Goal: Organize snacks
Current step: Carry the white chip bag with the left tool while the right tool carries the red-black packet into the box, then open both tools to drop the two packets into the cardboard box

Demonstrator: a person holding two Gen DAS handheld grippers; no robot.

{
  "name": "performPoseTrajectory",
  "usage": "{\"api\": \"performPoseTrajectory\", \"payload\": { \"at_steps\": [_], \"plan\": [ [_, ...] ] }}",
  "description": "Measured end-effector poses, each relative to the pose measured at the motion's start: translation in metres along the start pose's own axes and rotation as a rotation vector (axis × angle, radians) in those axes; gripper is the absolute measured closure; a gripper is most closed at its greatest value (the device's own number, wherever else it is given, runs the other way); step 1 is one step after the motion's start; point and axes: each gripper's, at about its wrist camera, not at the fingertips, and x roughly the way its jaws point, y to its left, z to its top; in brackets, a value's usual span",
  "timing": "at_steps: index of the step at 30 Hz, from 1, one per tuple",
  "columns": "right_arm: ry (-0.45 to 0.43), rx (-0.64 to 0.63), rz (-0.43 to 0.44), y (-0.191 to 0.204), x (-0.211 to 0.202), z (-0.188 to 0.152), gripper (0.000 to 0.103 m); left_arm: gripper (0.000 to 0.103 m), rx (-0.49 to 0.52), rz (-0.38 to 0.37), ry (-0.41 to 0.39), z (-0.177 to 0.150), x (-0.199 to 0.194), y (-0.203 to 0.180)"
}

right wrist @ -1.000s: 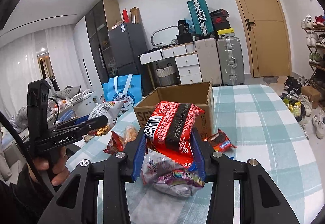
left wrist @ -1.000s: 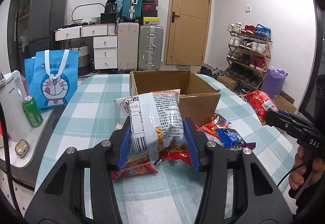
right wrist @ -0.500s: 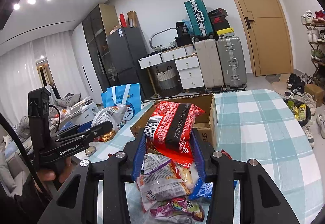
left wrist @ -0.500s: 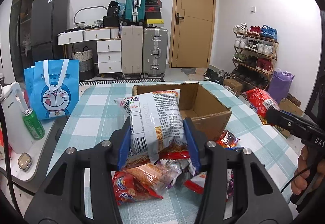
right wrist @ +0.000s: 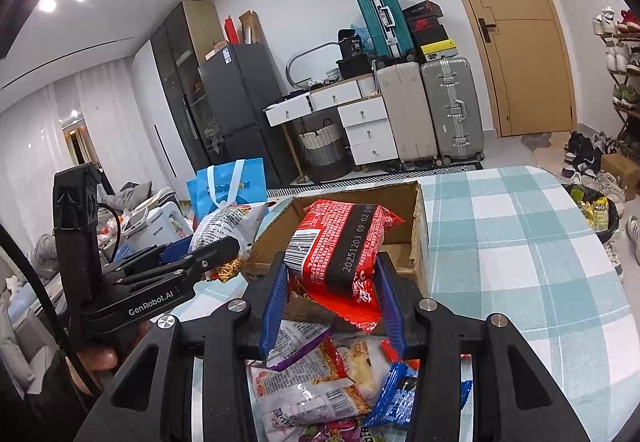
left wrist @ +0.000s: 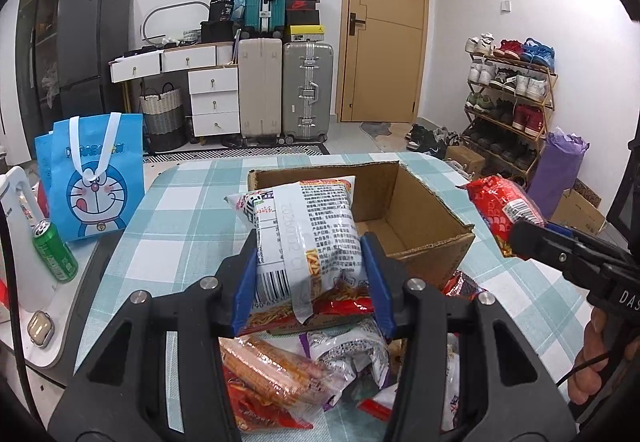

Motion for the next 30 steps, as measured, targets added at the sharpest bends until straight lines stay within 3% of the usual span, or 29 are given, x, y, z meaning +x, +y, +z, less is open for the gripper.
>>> {"api": "performPoseTrajectory", "payload": {
  "at_steps": [22, 30],
  "plan": [
    [0.098, 0.045, -0.023, -0.017, 0.060, 0.014, 0.060, 0.057, 0.011, 0.046, 0.068, 0.008, 0.079, 0.003],
    [0.129, 0.072, -0.032, -0.024, 0.072, 0.011, 0.060, 0.056, 0.023, 0.038, 0.081, 0.007, 0.084, 0.005]
  ]
}}
